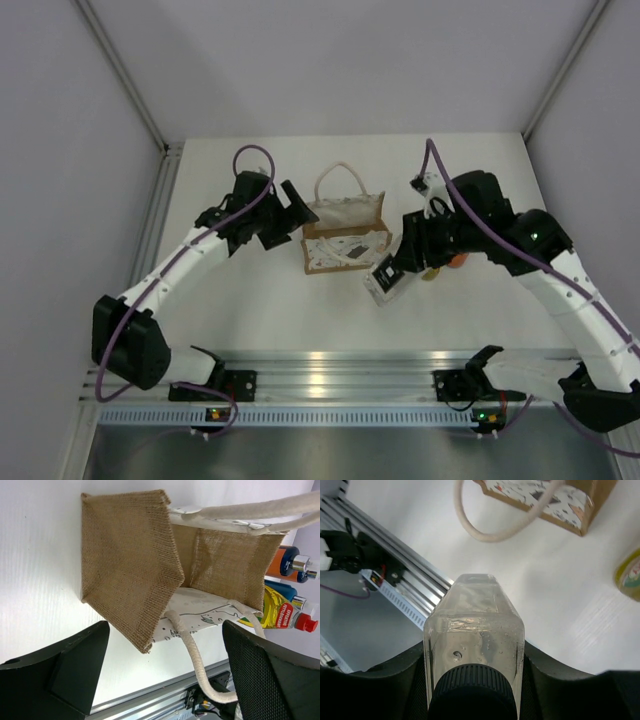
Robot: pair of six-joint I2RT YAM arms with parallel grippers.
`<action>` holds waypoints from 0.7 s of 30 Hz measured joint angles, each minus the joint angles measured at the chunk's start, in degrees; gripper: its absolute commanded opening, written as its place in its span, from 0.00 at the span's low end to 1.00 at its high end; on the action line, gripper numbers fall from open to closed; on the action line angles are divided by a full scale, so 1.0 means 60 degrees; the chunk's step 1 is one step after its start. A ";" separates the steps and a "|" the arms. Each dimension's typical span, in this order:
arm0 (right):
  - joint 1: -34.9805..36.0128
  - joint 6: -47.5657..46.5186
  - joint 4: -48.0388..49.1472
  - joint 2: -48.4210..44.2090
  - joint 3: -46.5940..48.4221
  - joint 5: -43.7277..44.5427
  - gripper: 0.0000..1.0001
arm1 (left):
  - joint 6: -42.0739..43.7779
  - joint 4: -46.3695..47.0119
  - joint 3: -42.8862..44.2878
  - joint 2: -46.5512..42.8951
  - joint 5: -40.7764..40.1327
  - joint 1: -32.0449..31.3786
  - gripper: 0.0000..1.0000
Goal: Take the personal care products out of the canvas bag
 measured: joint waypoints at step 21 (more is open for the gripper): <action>-0.0007 0.0372 0.1967 -0.1228 -0.5351 0.4521 0.00 | 0.2441 -0.2951 0.3096 -0.1949 -0.2951 0.0000 0.98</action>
